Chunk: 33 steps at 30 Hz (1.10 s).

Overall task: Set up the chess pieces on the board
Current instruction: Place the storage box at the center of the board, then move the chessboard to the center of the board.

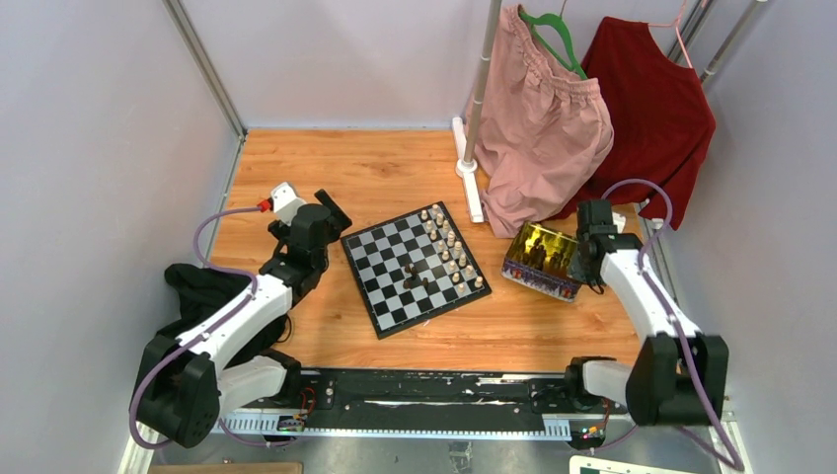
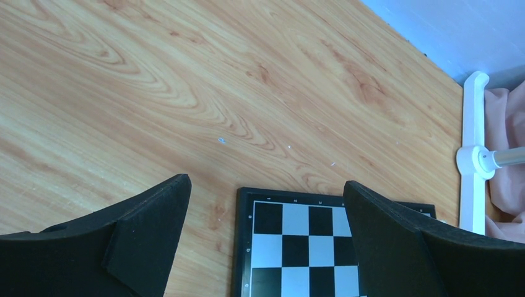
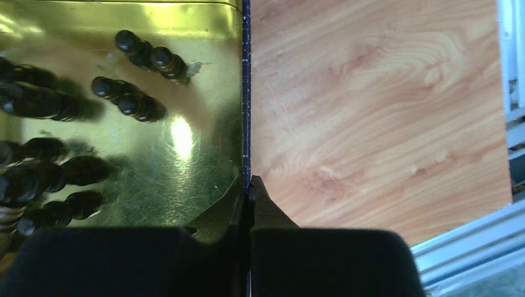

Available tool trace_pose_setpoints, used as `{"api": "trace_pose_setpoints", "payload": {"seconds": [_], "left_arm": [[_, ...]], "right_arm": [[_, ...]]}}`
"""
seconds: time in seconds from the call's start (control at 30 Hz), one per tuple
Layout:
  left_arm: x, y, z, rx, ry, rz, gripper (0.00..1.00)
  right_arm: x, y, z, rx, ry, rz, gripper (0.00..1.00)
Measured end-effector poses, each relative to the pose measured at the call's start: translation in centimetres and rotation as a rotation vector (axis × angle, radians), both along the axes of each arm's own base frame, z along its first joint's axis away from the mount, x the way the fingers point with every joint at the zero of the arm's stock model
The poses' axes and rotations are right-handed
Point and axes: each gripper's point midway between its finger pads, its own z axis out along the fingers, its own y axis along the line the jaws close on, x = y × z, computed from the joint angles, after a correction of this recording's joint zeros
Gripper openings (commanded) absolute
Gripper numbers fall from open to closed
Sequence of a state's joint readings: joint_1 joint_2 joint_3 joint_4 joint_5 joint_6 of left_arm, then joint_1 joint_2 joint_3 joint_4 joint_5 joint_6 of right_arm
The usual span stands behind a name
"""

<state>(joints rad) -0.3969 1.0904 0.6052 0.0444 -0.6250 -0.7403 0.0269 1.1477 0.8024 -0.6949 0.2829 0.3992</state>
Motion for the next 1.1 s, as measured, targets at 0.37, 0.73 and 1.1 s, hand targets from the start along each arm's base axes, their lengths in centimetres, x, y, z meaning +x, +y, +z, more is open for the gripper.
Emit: {"api": "trace_pose_setpoints", "payload": {"seconds": [0.37, 0.73, 1.1], "left_arm": [[0.8, -0.1, -0.3, 0.002, -0.013, 0.012, 1.00], [0.5, -0.2, -1.8, 0.001, 0.012, 0.008, 1.00], [-1.4, 0.5, -1.4, -0.014, -0.030, 0.005, 1.00]], "right_arm": [[4.5, -1.1, -2.6, 0.037, 0.006, -0.053, 0.07], [2.6, -1.7, -4.5, 0.046, 0.071, -0.075, 0.46], [2.3, -0.1, 4.5, 0.028, -0.217, 0.019, 0.45]]}}
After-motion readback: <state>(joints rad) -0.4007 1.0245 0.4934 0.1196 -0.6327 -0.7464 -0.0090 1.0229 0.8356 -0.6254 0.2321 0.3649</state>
